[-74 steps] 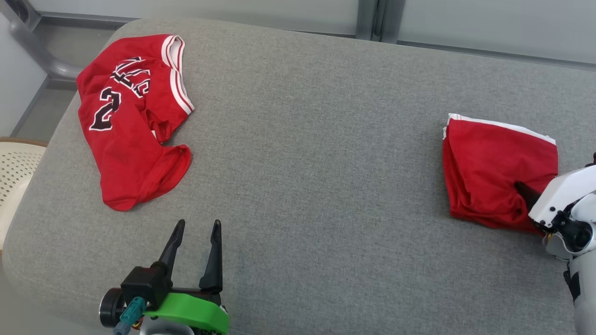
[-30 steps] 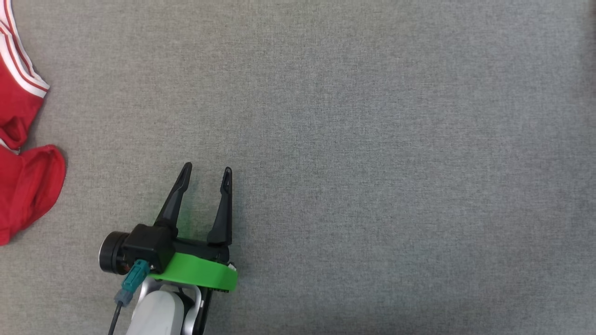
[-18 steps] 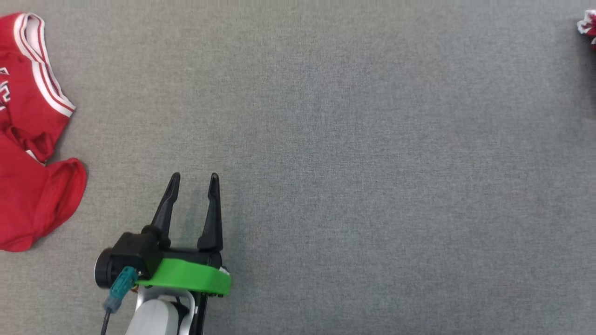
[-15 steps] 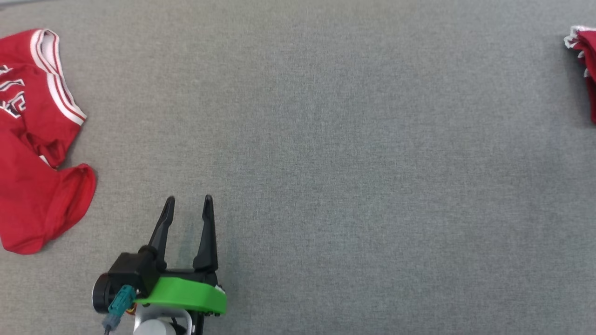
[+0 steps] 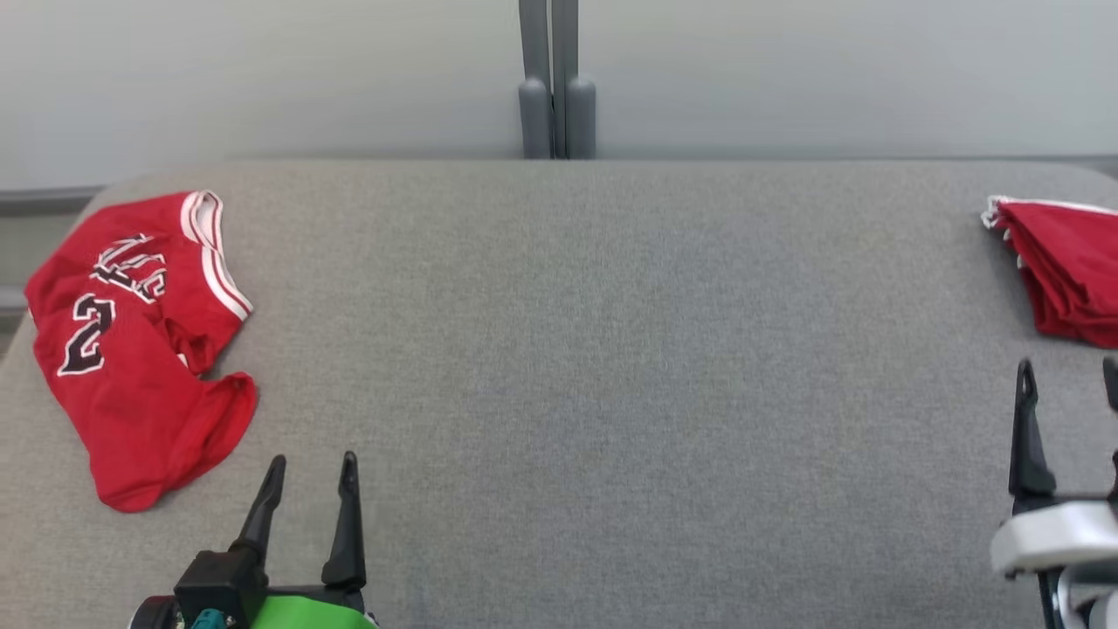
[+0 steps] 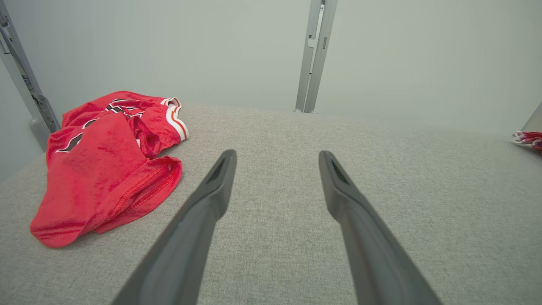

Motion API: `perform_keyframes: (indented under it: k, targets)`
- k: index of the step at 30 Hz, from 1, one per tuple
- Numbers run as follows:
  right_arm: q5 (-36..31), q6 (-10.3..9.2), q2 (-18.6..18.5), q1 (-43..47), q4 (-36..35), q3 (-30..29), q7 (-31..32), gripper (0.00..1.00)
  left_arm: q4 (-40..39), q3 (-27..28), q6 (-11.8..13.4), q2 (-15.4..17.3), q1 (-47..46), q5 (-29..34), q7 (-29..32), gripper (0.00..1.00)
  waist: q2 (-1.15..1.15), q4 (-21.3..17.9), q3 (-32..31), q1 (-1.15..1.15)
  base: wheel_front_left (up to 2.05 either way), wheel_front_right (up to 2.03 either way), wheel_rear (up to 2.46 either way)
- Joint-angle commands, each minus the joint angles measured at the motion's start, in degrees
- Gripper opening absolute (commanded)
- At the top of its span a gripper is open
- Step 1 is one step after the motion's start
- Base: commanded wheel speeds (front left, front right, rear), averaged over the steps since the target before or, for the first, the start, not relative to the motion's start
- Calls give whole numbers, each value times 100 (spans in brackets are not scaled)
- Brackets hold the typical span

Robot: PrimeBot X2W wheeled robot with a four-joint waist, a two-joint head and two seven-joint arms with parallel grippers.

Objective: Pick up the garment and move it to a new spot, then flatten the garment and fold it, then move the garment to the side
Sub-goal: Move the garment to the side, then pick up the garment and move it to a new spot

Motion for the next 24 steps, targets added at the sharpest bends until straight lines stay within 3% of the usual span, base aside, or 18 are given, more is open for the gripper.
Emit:
perform_keyframes:
  k: [1,8,24]
  targets:
    - [13,-8,37,260,-109,5,-11,100,41,45,-48,40,54,53,-1,100,0,90,-376,0,0,0,0]
    - [347,-8,187,928,-83,140,-14,100,270,123,-196,45,3,262,-1,100,0,16,-440,0,0,0,0]
    - [517,-8,190,866,52,360,-15,100,554,142,-306,27,-147,340,-1,100,0,-139,-330,0,0,0,0]
